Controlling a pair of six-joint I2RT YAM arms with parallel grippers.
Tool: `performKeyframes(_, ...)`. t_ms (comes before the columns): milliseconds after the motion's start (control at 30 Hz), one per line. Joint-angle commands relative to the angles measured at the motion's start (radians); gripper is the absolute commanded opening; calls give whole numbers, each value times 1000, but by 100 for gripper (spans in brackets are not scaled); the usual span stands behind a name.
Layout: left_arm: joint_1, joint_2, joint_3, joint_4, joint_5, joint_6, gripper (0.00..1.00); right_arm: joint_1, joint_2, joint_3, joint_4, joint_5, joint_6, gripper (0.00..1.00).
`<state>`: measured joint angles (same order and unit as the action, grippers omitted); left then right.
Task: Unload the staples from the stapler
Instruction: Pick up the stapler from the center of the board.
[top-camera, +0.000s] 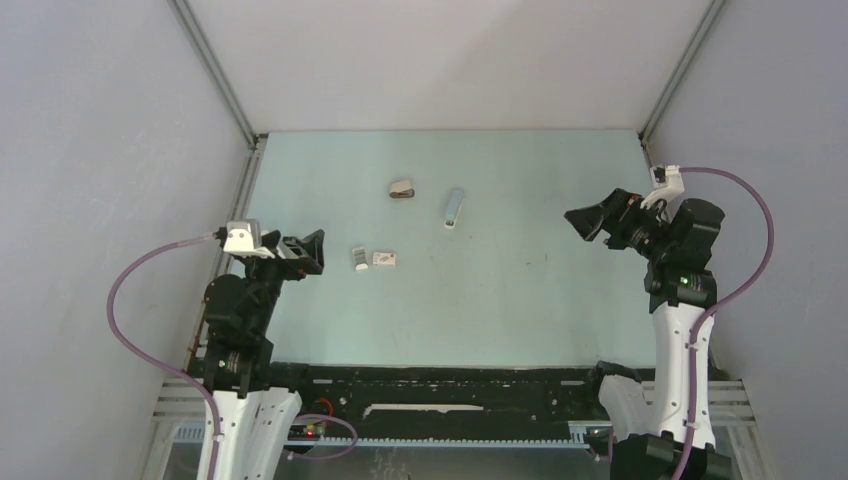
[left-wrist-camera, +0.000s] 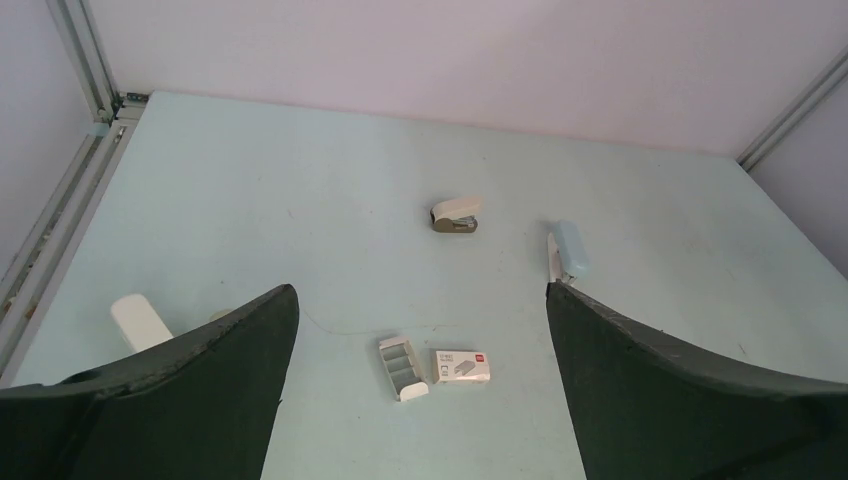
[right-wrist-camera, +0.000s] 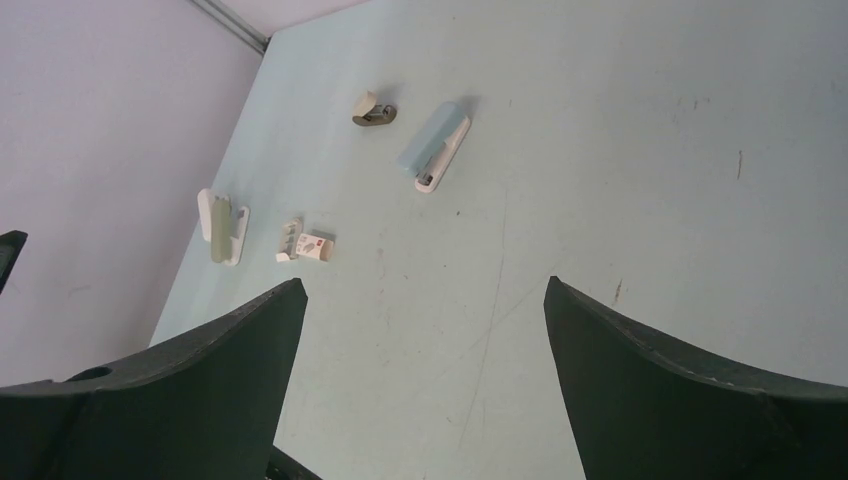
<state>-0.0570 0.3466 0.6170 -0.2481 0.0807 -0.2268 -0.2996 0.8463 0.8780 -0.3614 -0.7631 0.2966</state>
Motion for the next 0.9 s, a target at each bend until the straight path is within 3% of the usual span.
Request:
performKeyframes(0, -6, 7, -20, 38, -9, 10, 100, -1, -15, 4, 26, 5, 22, 100)
performKeyframes(367, -2, 89, 20, 21, 52, -151, 100, 22, -20, -20, 33, -91, -68, 100)
performKeyframes(600, 9, 173, 31, 35, 174, -314, 100, 169, -22, -22, -21, -325, -391, 100)
performKeyframes(867, 11, 230, -34, 145, 265, -450, 100, 256, 1, -11, -179, -362, -593, 100)
